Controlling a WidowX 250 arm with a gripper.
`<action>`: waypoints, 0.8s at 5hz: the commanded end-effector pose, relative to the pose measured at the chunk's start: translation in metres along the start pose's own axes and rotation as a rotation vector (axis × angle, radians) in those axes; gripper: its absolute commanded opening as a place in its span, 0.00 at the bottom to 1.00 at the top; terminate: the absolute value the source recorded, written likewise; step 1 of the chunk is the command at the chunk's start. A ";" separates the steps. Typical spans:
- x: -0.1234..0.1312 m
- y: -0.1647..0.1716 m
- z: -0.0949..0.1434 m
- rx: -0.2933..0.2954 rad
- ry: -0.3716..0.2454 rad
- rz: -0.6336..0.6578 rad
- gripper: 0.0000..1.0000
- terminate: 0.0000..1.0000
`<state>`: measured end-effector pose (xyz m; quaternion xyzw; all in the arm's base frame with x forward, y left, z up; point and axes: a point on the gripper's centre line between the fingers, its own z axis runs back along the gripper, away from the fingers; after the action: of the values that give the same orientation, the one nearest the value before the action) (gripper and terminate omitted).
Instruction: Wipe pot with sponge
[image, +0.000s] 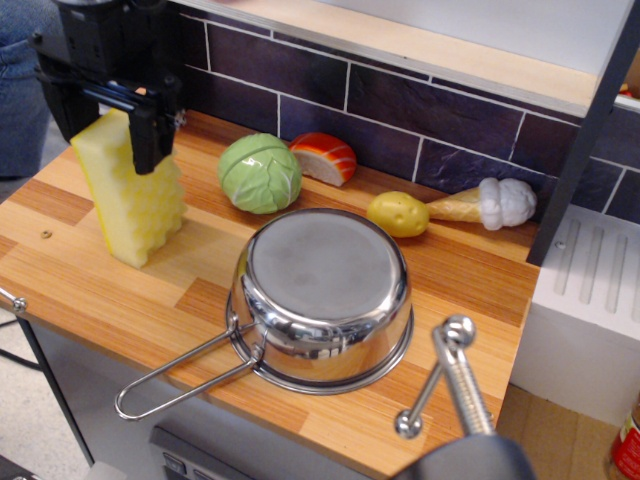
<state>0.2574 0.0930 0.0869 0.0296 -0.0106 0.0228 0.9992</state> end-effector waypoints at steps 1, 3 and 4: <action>0.006 -0.001 -0.004 0.019 -0.015 0.018 0.00 0.00; 0.011 -0.018 0.020 -0.018 -0.005 0.002 0.00 0.00; 0.009 -0.044 0.048 -0.060 0.002 -0.032 0.00 0.00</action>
<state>0.2631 0.0394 0.1197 -0.0030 0.0104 -0.0003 0.9999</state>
